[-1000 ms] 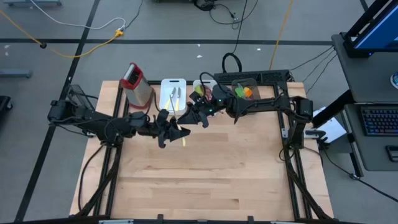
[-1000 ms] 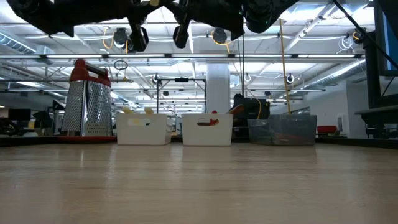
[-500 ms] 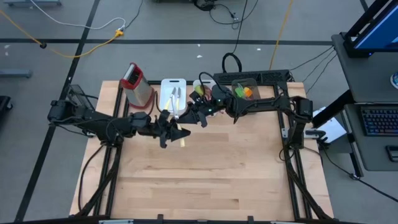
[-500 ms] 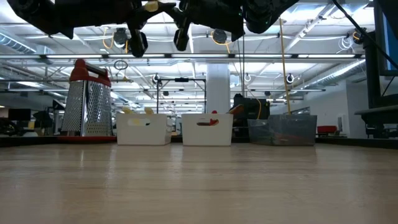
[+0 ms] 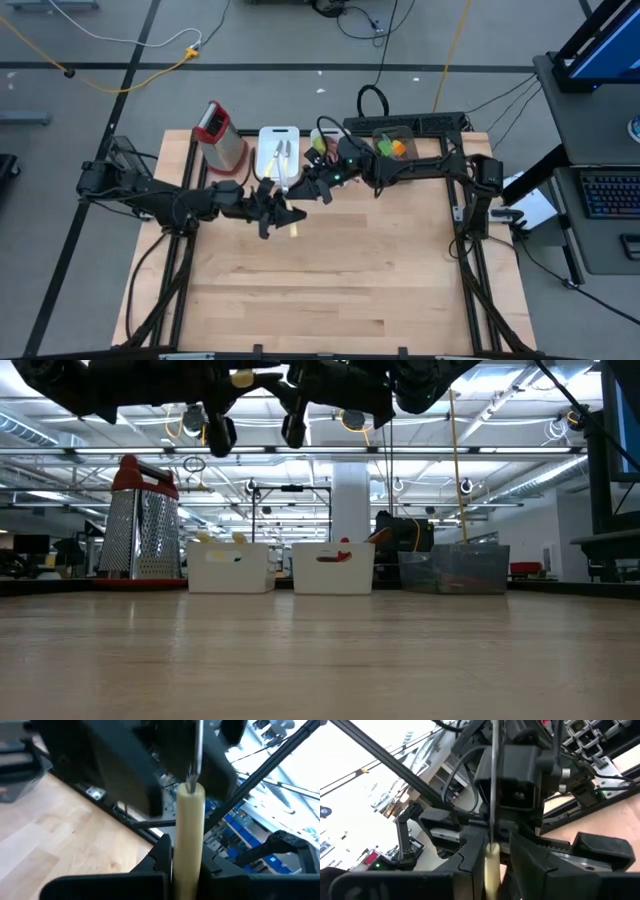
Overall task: Pick & Place Kitchen Items
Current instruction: Put the yellow table knife into the left white bin
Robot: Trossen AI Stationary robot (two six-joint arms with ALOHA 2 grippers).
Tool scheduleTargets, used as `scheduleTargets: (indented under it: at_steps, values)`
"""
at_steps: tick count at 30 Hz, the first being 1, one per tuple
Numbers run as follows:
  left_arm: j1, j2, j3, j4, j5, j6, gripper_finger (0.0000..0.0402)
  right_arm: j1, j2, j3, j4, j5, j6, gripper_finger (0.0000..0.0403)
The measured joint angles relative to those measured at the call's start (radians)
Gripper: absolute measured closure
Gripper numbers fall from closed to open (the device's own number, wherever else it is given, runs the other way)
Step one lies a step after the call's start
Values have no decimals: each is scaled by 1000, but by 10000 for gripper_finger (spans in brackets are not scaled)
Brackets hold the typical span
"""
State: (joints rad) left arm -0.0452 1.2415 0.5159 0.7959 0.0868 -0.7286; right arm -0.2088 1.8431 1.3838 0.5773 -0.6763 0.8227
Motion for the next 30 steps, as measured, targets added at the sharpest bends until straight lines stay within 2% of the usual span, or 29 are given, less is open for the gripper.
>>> scheduleTargets:
  at_steps: [8, 16, 23, 26, 30]
  values:
    - [0, -13, 0, -110, -7, 0, 378, -9, 0, 0, -33, -5, 0, 317]
    - [-4, -108, -1, -269, -12, -7, 378, -8, -1, 0, -88, -34, -10, 316]
    - [-30, -221, -1, -490, -130, -22, 378, -8, -25, 1, -160, -27, -60, 318]
    - [-39, -266, -1, -558, -182, -37, 378, -8, -46, -20, -182, -15, -88, 331]
    - [-43, -319, -1, -616, -201, -74, 378, -8, -86, -78, -172, 26, -103, 373]
